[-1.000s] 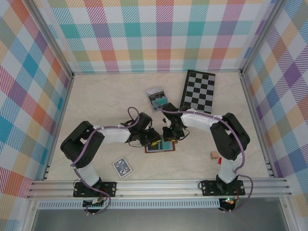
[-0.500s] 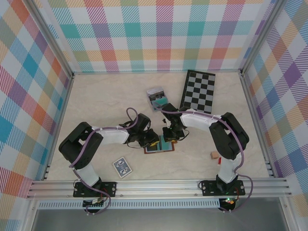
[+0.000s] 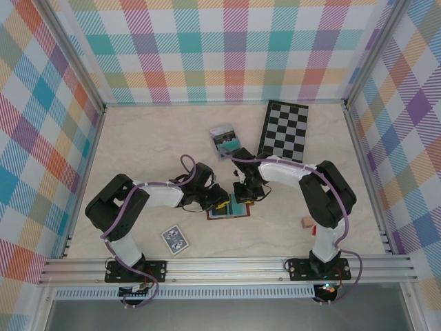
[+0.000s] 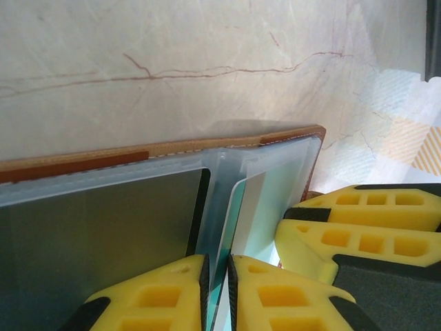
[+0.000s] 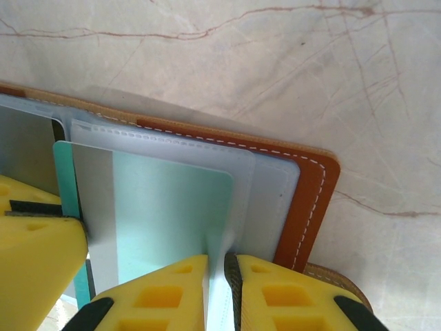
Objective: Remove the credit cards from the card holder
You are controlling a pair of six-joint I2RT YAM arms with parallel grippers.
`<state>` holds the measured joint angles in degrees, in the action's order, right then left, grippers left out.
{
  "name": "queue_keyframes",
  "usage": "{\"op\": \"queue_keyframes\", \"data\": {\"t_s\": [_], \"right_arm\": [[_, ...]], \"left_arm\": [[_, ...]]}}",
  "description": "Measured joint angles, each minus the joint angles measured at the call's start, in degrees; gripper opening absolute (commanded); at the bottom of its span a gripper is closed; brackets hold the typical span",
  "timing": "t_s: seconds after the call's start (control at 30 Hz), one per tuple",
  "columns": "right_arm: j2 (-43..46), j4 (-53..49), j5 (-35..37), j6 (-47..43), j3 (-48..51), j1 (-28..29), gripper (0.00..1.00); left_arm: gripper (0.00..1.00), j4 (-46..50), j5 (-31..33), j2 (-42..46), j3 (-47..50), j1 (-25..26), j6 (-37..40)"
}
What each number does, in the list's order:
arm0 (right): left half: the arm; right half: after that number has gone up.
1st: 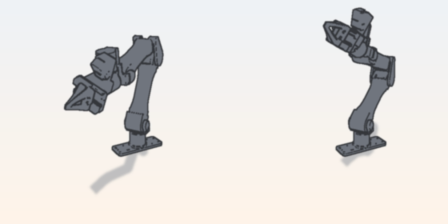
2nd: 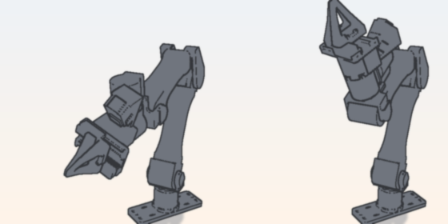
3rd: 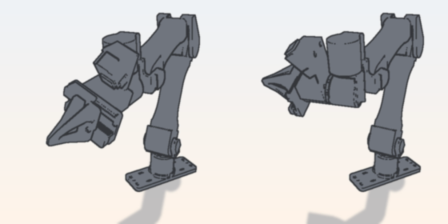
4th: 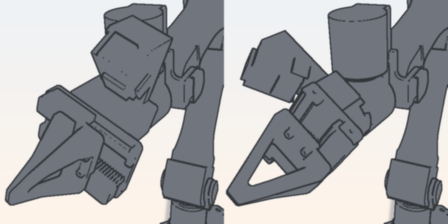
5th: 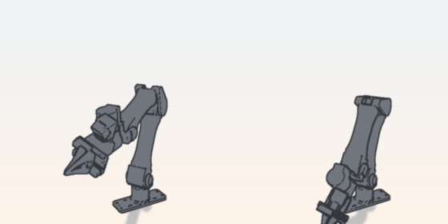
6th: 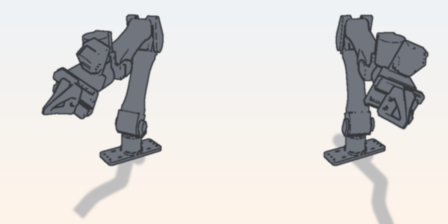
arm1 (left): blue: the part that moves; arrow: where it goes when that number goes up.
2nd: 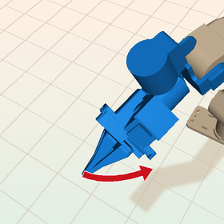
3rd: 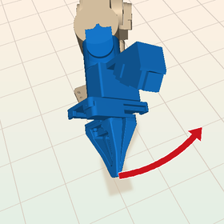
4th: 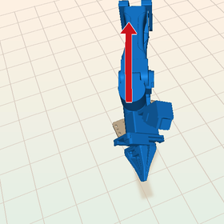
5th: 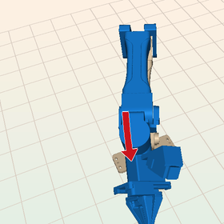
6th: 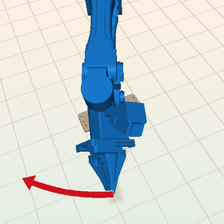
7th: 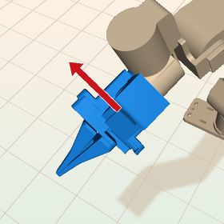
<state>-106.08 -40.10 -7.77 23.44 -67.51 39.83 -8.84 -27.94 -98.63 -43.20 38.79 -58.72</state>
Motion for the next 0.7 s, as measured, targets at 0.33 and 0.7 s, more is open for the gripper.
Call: {"op": "queue_keyframes", "data": {"t_s": [0.33, 0.7], "right_arm": [[-0.1, -0.1, 0.0, 0.0, -0.1, 0.0, 0.18], [-0.1, -0.2, -0.1, 0.0, -0.2, 0.0, 0.19]], "left_arm": [[0.07, -0.1, -1.1, 0.4, 0.4, -0.8, 1.9], [0.00, 6.4, 0.2, 2.8, -0.2, -1.2, 5.9]]}}
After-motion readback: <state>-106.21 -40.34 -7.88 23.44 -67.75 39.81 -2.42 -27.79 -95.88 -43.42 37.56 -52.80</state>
